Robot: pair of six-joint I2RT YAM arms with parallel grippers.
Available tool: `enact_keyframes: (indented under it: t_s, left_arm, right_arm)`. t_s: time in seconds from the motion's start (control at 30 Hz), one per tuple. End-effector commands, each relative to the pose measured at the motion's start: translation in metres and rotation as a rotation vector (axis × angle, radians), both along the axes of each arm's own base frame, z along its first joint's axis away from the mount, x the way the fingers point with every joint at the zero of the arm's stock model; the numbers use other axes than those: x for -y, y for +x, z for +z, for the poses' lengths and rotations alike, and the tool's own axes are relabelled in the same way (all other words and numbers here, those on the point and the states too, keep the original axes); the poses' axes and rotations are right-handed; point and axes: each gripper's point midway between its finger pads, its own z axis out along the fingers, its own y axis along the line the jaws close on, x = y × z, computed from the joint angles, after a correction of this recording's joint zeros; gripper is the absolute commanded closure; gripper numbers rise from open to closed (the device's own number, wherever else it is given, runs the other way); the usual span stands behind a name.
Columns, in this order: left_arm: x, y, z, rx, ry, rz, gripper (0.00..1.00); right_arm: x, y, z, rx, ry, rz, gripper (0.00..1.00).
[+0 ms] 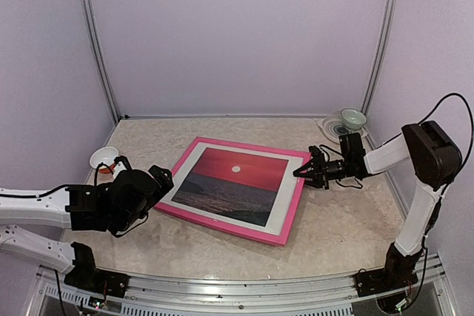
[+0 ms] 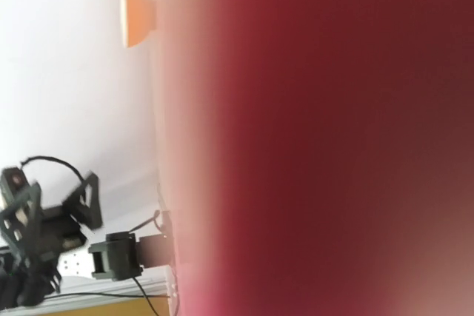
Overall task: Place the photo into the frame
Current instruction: Place the photo frame at the center of the board.
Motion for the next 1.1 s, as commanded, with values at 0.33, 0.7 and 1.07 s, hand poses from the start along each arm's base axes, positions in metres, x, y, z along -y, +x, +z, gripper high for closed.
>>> enact_keyframes:
  t_s: [0.33, 0.7, 1.07]
  left_arm:
    - [-0.072, 0.090, 0.006, -0.010, 0.181, 0.169, 0.01]
    - [-0.062, 0.145, -0.070, -0.187, 0.315, 0.135, 0.01]
    - [-0.029, 0.161, -0.127, -0.273, 0.292, -0.052, 0.01]
  right_arm:
    - [0.014, 0.002, -0.001, 0.055, -0.029, 0.049, 0.72]
    - [0.024, 0.009, -0.009, 0.043, -0.060, 0.014, 0.71]
    - [0.029, 0.021, -0.013, 0.062, -0.118, -0.008, 0.67]
